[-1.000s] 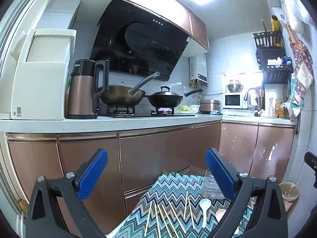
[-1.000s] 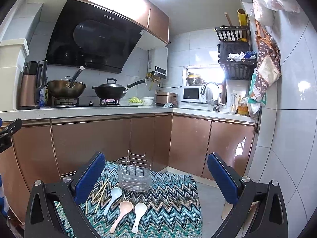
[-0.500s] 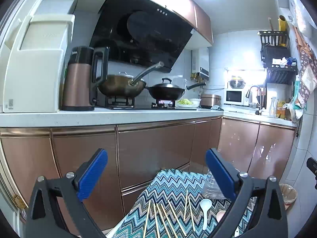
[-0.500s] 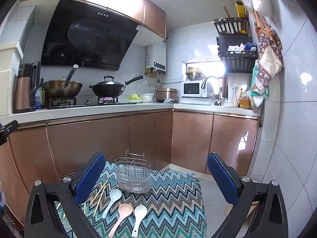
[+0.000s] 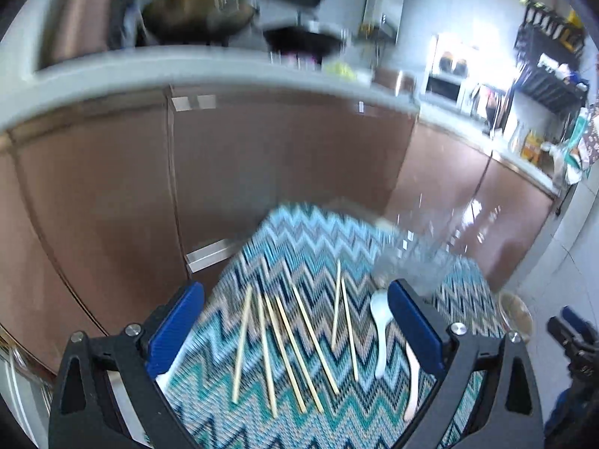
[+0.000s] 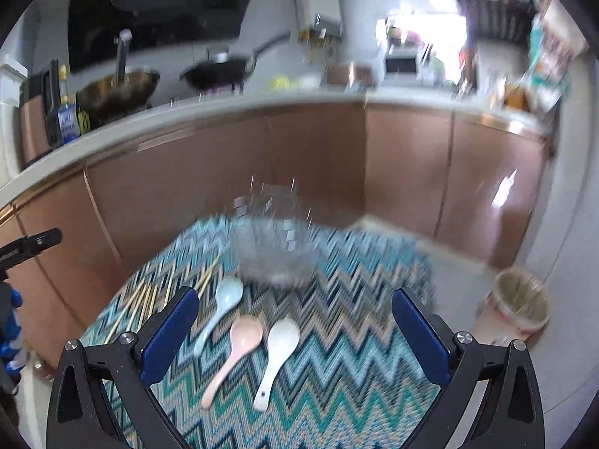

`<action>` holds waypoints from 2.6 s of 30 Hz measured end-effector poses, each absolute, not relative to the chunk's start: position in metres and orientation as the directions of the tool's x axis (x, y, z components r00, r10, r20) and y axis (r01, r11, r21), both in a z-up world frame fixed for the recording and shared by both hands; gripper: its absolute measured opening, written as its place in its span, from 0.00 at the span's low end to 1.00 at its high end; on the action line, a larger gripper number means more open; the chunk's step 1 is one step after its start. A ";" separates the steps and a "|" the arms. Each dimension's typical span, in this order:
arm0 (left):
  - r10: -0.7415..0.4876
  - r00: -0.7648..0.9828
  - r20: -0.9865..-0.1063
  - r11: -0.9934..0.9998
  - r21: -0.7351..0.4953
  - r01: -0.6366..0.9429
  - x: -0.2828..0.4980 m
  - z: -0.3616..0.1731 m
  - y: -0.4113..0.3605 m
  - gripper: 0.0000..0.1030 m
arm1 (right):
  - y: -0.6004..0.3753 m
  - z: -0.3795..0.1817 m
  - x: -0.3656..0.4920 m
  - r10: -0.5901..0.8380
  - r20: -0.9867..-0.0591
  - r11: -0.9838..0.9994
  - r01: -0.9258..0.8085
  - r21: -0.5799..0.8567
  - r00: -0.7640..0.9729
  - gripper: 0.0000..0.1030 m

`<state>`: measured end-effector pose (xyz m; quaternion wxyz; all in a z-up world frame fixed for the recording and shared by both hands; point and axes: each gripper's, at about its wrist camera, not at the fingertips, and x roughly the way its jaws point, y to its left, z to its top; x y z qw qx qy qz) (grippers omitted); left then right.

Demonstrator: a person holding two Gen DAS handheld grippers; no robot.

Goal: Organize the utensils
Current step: 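Grasp a wooden chopstick with the left tool while the right tool grasps a white spoon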

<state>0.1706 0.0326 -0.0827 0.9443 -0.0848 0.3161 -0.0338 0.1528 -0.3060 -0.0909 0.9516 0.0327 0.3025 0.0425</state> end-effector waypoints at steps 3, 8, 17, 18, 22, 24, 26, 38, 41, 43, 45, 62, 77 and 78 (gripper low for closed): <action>-0.160 0.725 -0.670 0.975 -0.222 0.011 0.198 -0.105 0.034 0.92 | -0.314 -0.115 0.173 0.152 -0.636 0.988 -0.091 0.127 0.756 0.88; -0.247 0.589 -0.769 0.950 -0.312 -0.009 0.245 -0.147 0.037 0.70 | -0.327 -0.154 0.204 0.255 -0.695 0.965 -0.138 0.221 0.672 0.64; -0.330 0.398 -0.856 0.908 -0.403 -0.116 0.305 -0.211 0.054 0.38 | -0.337 -0.203 0.247 0.378 -0.753 0.925 -0.194 0.326 0.539 0.44; -0.331 0.386 -0.861 0.906 -0.404 -0.126 0.309 -0.215 0.056 0.37 | -0.338 -0.207 0.250 0.387 -0.755 0.922 -0.197 0.334 0.530 0.43; -0.338 0.344 -0.876 0.901 -0.406 -0.150 0.324 -0.227 0.058 0.25 | -0.341 -0.221 0.259 0.410 -0.765 0.912 -0.207 0.354 0.497 0.40; -0.327 0.326 -0.887 0.906 -0.392 -0.157 0.331 -0.233 0.057 0.20 | -0.343 -0.225 0.262 0.413 -0.768 0.911 -0.209 0.356 0.489 0.39; -0.313 0.313 -0.897 0.911 -0.376 -0.167 0.335 -0.237 0.057 0.18 | -0.345 -0.228 0.263 0.417 -0.769 0.909 -0.212 0.359 0.484 0.39; -0.261 0.262 -0.929 0.925 -0.318 -0.207 0.346 -0.256 0.060 0.10 | -0.345 -0.242 0.270 0.452 -0.768 0.892 -0.242 0.381 0.454 0.32; -0.261 0.250 -0.933 0.924 -0.316 -0.216 0.349 -0.260 0.060 0.10 | -0.346 -0.247 0.273 0.483 -0.762 0.875 -0.259 0.408 0.431 0.27; -0.259 0.246 -0.934 0.925 -0.313 -0.215 0.351 -0.260 0.060 0.10 | -0.346 -0.249 0.275 0.503 -0.757 0.864 -0.268 0.426 0.417 0.25; -0.257 0.243 -0.935 0.926 -0.310 -0.214 0.351 -0.260 0.059 0.10 | -0.348 -0.253 0.280 0.523 -0.754 0.852 -0.276 0.445 0.398 0.24; -0.234 0.227 -0.945 0.931 -0.285 -0.228 0.356 -0.262 0.055 0.05 | -0.340 -0.269 0.323 0.604 -0.763 0.780 -0.370 0.504 0.233 0.08; -0.270 0.364 -0.891 0.922 -0.349 -0.169 0.313 -0.217 0.059 0.05 | -0.334 -0.205 0.267 0.495 -0.752 0.857 -0.388 0.340 0.435 0.06; -0.275 0.379 -0.884 0.920 -0.356 -0.164 0.309 -0.211 0.061 0.05 | -0.333 -0.200 0.262 0.486 -0.749 0.862 -0.385 0.328 0.450 0.06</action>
